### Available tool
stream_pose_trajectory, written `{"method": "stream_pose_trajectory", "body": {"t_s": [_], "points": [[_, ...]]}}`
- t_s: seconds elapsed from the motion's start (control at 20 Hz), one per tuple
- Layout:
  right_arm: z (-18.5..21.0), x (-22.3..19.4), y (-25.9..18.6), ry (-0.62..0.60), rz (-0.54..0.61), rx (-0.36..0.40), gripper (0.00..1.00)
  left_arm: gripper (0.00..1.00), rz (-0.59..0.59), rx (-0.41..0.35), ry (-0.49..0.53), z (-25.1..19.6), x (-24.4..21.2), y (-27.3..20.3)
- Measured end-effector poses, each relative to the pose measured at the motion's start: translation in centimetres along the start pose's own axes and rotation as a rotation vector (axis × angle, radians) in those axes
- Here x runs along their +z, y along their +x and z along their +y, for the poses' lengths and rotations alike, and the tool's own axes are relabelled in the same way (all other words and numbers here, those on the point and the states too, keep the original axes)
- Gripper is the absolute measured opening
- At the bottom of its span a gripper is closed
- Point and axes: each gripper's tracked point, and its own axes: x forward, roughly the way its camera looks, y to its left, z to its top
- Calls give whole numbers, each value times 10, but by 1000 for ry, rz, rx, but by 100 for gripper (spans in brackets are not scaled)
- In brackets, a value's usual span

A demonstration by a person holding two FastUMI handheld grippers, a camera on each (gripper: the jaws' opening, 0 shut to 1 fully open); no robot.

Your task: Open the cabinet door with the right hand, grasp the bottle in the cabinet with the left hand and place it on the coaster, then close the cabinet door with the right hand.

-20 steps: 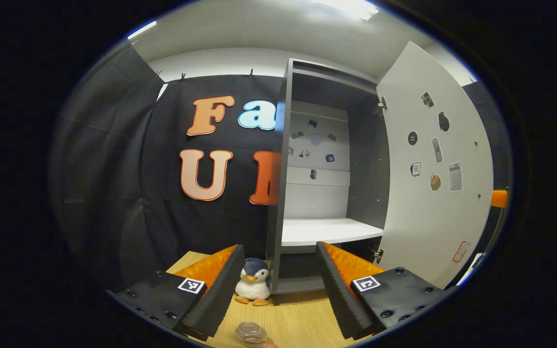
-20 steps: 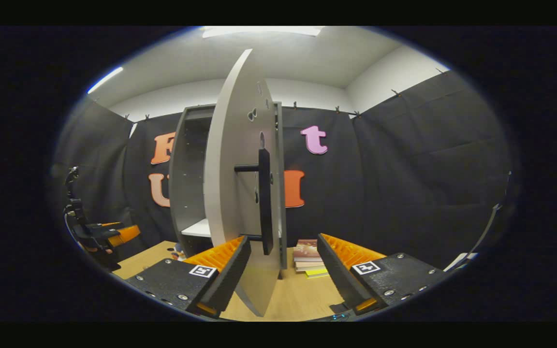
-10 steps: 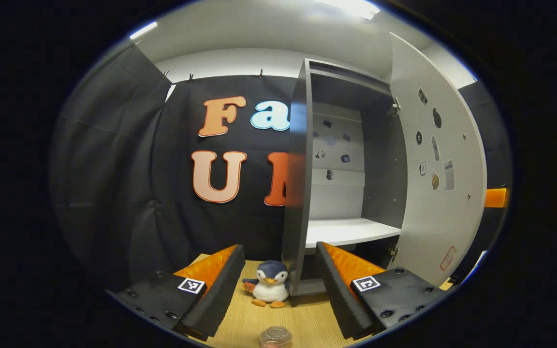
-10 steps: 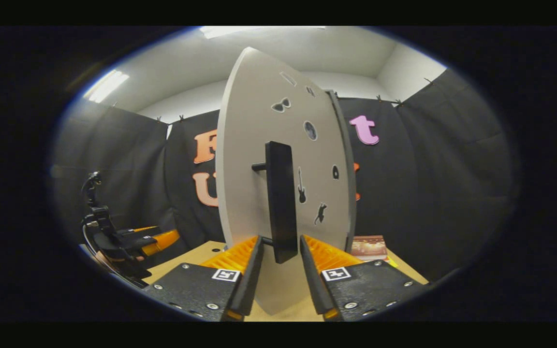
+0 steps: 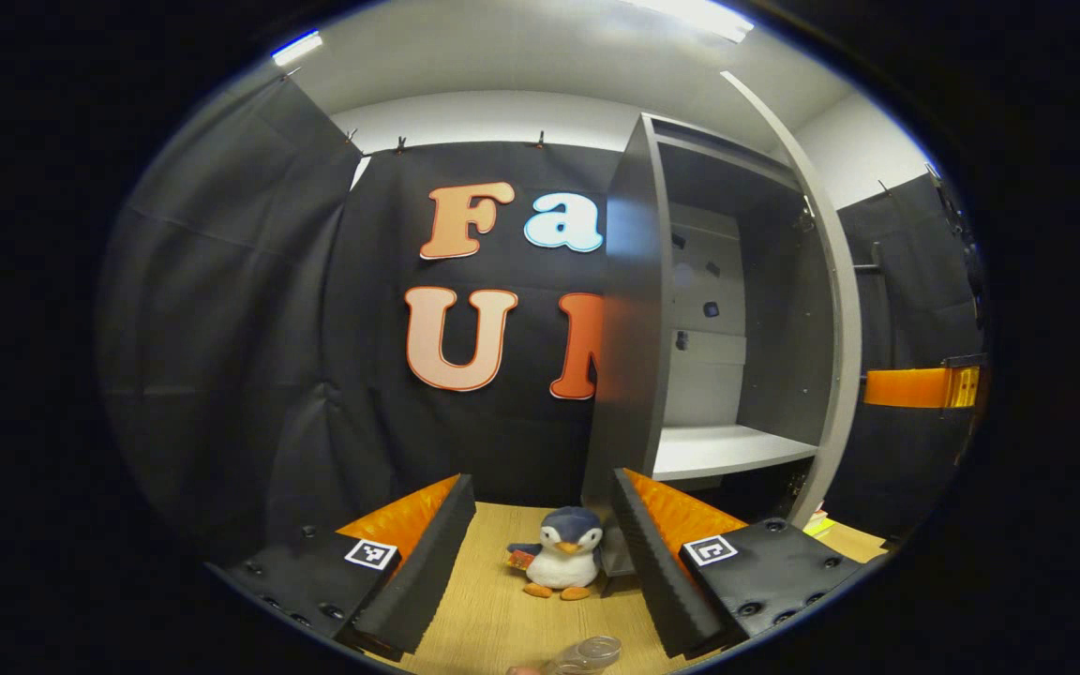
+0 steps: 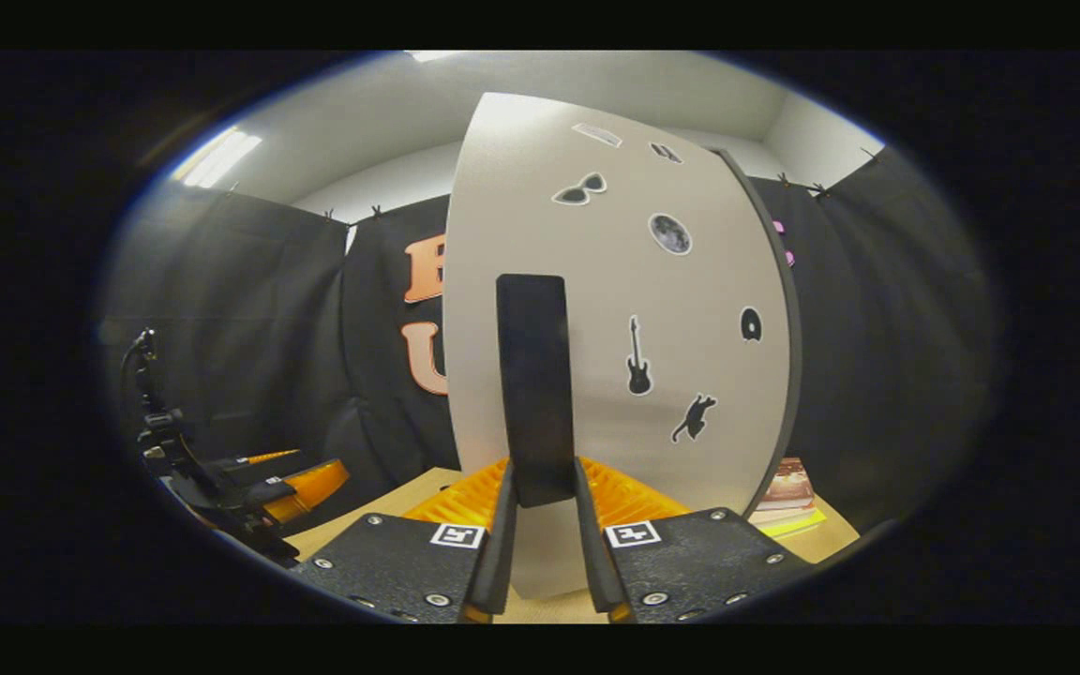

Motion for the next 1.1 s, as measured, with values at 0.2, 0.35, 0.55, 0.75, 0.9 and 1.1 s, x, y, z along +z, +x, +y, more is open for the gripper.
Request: {"method": "stream_pose_trajectory", "body": {"t_s": [0.2, 0.35, 0.55, 0.75, 0.9, 1.1], "points": [[9, -3, 30, -6, -3, -28, 31, 95, 4, 11, -5, 19, -2, 5], [13, -10, 48, -1, -6, -40, 31, 95, 8, 5, 2, 28, -5, 11], [10, -13, 76, 25, -11, -44, 31, 95, 13, -19, -2, 29, -8, 19], [9, -13, 87, 25, -24, -62, 31, 95, 5, -49, 3, 30, -7, 30], [9, -14, 94, 38, -29, -69, 31, 95, 23, -80, 3, 31, -17, 44], [5, -15, 110, 22, -20, -89, 31, 95, 41, -117, -15, 29, -25, 61]]}}
